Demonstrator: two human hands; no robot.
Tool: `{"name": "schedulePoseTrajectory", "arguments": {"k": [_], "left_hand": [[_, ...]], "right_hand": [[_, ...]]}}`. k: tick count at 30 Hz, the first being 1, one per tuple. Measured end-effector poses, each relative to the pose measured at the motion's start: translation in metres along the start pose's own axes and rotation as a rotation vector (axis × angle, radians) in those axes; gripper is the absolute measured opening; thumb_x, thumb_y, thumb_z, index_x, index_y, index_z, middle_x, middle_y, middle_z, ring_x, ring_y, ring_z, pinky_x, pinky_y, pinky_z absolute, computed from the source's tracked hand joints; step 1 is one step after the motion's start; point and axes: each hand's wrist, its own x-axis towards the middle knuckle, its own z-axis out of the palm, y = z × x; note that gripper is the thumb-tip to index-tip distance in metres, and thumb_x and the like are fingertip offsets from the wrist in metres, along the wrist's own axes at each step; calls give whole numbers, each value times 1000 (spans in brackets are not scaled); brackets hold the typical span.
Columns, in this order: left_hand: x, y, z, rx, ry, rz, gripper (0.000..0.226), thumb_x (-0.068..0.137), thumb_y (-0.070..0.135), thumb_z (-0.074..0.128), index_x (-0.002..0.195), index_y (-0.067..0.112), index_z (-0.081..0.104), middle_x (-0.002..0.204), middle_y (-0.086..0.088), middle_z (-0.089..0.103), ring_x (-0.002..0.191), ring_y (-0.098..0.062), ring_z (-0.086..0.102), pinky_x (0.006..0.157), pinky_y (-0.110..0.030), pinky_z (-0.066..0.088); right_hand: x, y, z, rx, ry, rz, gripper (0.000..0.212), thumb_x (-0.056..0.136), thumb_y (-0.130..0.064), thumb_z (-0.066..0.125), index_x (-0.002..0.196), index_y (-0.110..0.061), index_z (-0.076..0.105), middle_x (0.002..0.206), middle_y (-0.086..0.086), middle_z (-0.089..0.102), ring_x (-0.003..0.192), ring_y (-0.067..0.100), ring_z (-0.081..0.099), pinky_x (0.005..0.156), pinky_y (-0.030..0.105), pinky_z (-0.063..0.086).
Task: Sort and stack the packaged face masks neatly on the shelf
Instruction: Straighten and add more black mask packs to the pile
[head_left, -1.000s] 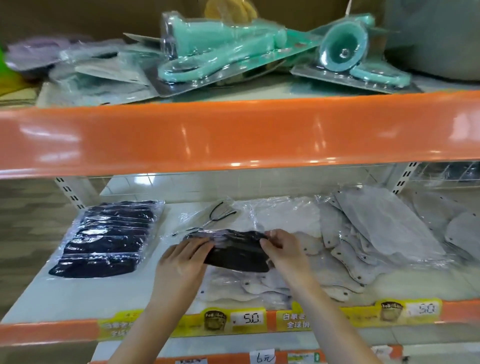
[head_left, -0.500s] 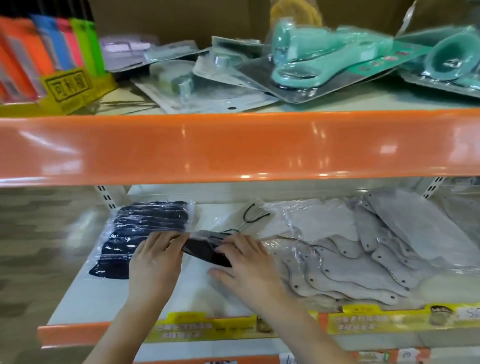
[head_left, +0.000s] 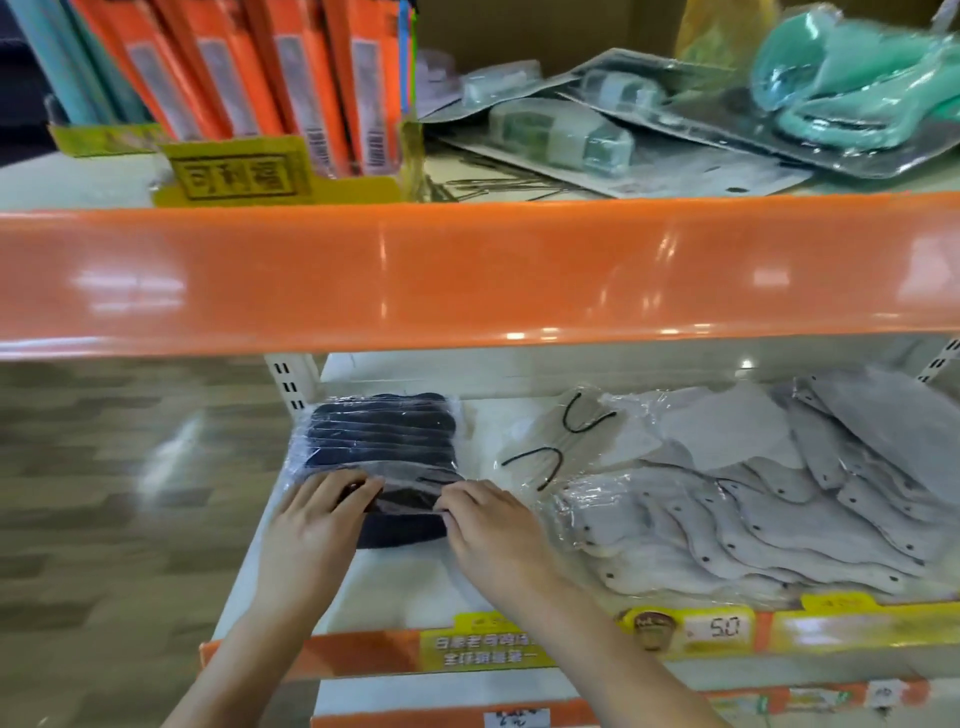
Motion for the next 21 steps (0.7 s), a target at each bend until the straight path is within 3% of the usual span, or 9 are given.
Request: {"name": "schedulePoseTrajectory", "arguments": {"k": [9,16,21], "left_hand": [[-37,-25,16,-51,-136,-28,42,68,9,49,100,19,75,107,-2,67,96,-25,63,80,-36,41],[-39,-36,17,-96,-309,-69,38,75,37,47,99,24,73,107,3,65,103,-19,57,82,-32,34],[-38,-45,19,-118,-419,-104,43,75,52,48,101,28,72,111,4,65,106,-14,50,85,-29,34]], "right_hand": [[-10,-6,35,1,-6,16,24,63,-13,76,80,-21,61,94,-6,60,84,15,61,69,23,52],[-10,-6,39,-28,-33,-25,12,78,-24,68,84,-21,58,108,-6,57,103,15,55,86,27,46],[-4,-10,42,-37,-26,23,17,74,-25,69,77,-22,53,106,-7,58,100,14,56,82,27,46]]}}
